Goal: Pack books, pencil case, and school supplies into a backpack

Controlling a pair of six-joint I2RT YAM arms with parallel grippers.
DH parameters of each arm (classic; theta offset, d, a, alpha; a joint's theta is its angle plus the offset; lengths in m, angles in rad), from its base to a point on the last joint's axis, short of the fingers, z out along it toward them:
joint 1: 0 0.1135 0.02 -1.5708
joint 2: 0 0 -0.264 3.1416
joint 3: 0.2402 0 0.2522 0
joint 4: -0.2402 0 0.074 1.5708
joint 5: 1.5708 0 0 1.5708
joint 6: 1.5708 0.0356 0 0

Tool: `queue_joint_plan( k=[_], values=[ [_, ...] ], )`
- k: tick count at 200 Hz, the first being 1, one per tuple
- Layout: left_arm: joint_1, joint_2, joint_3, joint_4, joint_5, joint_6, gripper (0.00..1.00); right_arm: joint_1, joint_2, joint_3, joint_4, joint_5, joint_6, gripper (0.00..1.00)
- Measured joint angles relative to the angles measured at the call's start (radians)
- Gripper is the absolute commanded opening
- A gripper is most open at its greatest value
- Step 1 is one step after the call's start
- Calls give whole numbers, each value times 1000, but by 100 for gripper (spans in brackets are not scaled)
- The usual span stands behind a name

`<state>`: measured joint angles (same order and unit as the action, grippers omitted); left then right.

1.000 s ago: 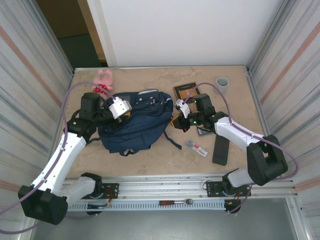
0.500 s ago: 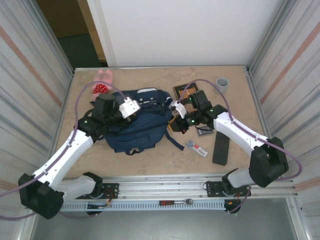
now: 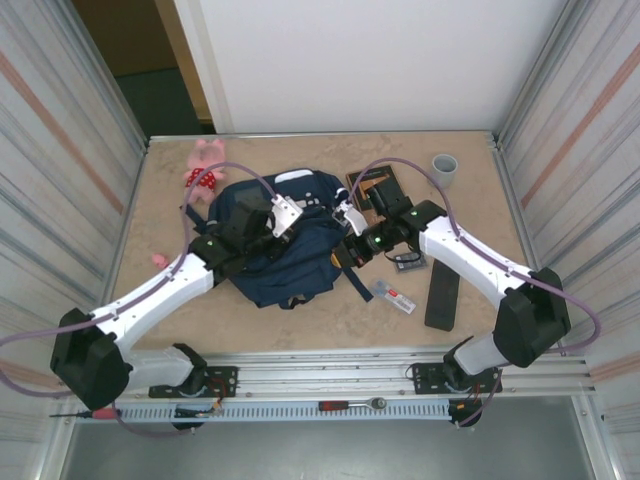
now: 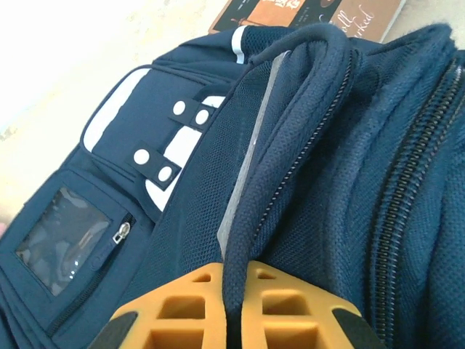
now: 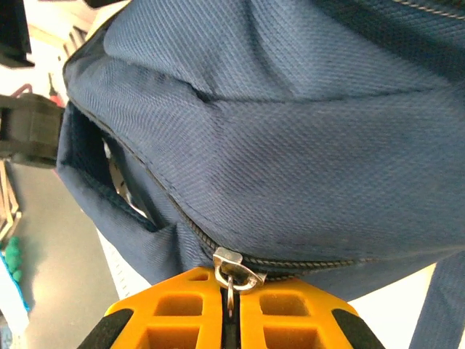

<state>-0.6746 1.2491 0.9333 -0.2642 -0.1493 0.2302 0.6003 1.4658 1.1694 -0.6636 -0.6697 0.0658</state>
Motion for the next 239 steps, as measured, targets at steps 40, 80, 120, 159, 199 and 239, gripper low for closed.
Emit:
queue_joint_plan(
  k=[40, 80, 120, 159, 199, 239],
  values=[
    [-42, 55, 0, 34, -77, -127, 0, 37, 10, 9, 1, 50, 146, 1],
    [-47, 69, -21, 87, -82, -168, 0, 68, 30, -6, 89, 71, 354, 14],
    [-13, 18, -107, 187, 53, -124, 0, 48, 10, -103, 226, 40, 529, 62],
    [93, -97, -196, 224, 282, -31, 0, -76, -93, -221, 338, 38, 684, 71],
    [196, -133, -201, 225, 496, 38, 0, -82, -128, -278, 462, 40, 829, 72],
    [238, -133, -211, 232, 624, 69, 0, -31, -87, -295, 600, 45, 969, 71]
  ],
)
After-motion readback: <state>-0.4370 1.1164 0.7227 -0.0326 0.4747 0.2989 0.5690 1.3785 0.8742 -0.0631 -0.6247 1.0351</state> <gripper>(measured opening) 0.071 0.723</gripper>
